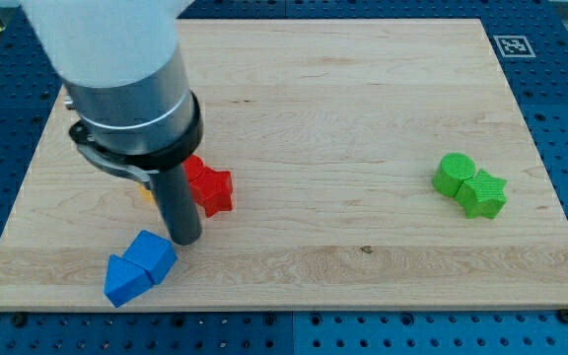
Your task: Move arm into the blue triangle and blue cube
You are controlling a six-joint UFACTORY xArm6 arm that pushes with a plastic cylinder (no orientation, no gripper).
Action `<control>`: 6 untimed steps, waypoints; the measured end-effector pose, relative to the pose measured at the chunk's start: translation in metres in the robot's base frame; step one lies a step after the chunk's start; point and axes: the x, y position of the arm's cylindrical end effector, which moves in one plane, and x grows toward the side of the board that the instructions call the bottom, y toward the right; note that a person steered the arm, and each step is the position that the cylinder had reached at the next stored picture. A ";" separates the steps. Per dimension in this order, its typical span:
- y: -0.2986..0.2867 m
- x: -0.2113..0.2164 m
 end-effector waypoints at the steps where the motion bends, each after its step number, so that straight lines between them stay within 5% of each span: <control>1: 0.021 0.000; 6: 0.004 0.043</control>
